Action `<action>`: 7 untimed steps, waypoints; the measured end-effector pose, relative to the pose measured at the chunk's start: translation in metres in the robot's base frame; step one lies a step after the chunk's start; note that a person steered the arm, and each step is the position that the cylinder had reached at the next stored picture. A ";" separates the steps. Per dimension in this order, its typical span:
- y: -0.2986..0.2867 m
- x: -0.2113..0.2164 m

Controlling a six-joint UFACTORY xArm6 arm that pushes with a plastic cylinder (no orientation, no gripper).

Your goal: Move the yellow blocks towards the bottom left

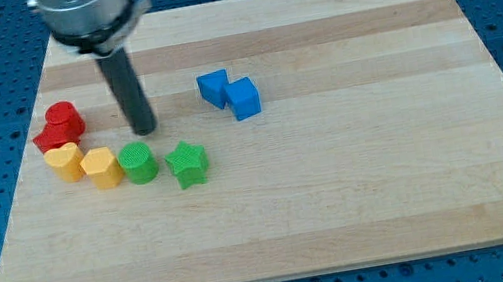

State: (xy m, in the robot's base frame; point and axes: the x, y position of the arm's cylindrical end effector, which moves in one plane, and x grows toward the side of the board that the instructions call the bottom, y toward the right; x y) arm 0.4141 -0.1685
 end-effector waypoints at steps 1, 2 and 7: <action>-0.030 0.003; -0.035 0.028; -0.064 0.025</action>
State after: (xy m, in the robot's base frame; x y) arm 0.4386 -0.2326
